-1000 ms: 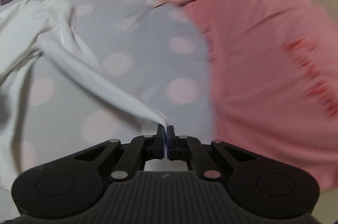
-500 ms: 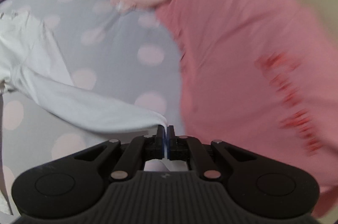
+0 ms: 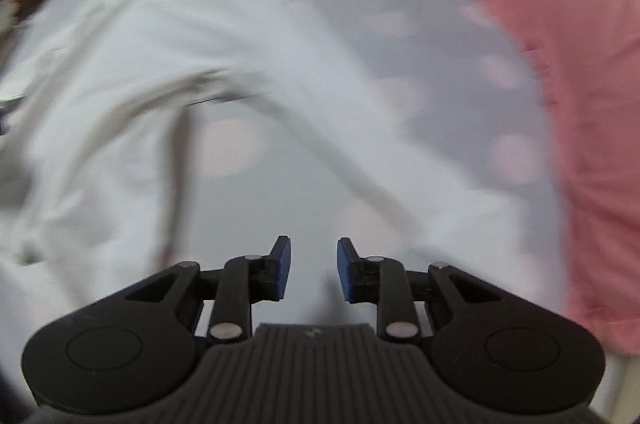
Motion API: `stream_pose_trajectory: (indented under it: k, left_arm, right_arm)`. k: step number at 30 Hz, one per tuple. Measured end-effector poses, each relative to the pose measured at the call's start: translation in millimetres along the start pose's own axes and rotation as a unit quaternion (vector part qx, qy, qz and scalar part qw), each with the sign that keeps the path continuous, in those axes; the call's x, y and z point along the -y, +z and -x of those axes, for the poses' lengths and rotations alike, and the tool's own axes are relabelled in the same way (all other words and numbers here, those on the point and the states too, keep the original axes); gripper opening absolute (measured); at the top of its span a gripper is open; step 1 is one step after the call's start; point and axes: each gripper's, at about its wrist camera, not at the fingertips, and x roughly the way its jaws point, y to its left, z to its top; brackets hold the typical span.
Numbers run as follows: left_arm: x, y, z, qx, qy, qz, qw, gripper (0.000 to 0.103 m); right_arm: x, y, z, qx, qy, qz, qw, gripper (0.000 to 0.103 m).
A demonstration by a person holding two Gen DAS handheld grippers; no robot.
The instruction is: Fold clothes
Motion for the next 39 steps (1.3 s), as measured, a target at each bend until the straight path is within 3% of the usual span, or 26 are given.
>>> stream_pose_trajectory:
  k: [4,8,13,16,18,19,20,24,31,34,39]
  left_arm:
    - [-14,-8,7,0.011,-0.003,0.011,0.9999,0.049]
    - [-16,-15,10,0.016,-0.010,0.014,0.9997,0.049]
    - [-16,-20,9,0.015,-0.016,0.012,0.9997,0.049]
    - [-17,-20,9,0.016,-0.020,0.016,0.9995,0.049]
    - [-17,-20,8,0.017,-0.022,0.016,0.9995,0.049]
    - [-17,-20,8,0.017,-0.022,0.015,0.9995,0.049]
    - [-18,-19,8,0.017,-0.022,0.015,0.9995,0.049]
    - [-22,-17,9,0.020,-0.020,0.015,0.9995,0.049]
    - [-34,-17,8,0.023,-0.016,0.028,0.9992,0.049]
    - [-38,-19,7,0.020,-0.016,0.030,0.9992,0.049]
    - [-43,-20,6,0.014,-0.013,0.027,0.9995,0.049]
  right_arm:
    - [-42,-16,-25,-0.043,0.071,-0.007,0.997,0.035]
    - [-54,-27,-49,-0.083,0.122,-0.027,0.989,0.054]
    - [-61,-35,-64,-0.108,0.138,-0.058,0.983,0.054]
    - [-64,-41,-72,-0.120,0.154,-0.070,0.978,0.046]
    - [-70,-46,-75,-0.126,0.167,-0.068,0.976,0.015]
    - [-72,-48,-76,-0.129,0.169,-0.065,0.975,0.005]
    - [-73,-49,-74,-0.132,0.174,-0.062,0.974,0.001]
    - [-69,-52,-52,-0.152,0.203,-0.050,0.966,0.001]
    - [-22,-63,0,-0.189,0.168,-0.037,0.967,0.000]
    - [-12,-67,2,-0.205,0.168,-0.035,0.964,0.000]
    - [-39,-62,-27,-0.240,0.134,0.026,0.961,0.003]
